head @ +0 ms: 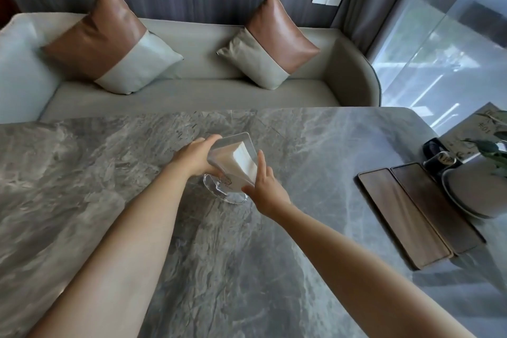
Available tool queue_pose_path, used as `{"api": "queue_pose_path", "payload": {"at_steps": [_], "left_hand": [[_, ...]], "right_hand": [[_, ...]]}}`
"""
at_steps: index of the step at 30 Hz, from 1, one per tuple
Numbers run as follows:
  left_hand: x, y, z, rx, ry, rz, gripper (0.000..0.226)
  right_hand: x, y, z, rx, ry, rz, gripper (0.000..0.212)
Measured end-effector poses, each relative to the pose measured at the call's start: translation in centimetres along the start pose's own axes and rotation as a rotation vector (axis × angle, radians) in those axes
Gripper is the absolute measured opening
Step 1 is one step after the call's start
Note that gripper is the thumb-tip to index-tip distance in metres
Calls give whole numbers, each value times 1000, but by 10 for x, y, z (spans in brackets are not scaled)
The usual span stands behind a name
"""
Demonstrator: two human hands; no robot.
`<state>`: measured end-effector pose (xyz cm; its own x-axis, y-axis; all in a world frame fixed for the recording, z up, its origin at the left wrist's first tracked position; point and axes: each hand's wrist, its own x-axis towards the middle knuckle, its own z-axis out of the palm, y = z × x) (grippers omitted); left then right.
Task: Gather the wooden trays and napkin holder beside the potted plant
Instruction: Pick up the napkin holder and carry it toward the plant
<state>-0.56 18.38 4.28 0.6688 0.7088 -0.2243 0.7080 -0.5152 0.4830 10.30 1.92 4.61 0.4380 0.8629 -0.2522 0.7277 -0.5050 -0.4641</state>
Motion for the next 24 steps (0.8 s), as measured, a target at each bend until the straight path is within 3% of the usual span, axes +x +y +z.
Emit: {"api": "queue_pose_path", "payload": {"at_steps": [7, 12, 24], "left_hand": [[-19, 17, 3, 7, 13, -37, 79], [-31, 56, 2, 32, 50, -5, 78], [-35, 236, 32, 63, 3, 226, 91]], "right_hand": [[-13, 11, -8, 95, 27, -24, 80], [-34, 34, -36, 141, 79, -41, 76], [-115, 158, -144, 187, 274, 30, 78]]}}
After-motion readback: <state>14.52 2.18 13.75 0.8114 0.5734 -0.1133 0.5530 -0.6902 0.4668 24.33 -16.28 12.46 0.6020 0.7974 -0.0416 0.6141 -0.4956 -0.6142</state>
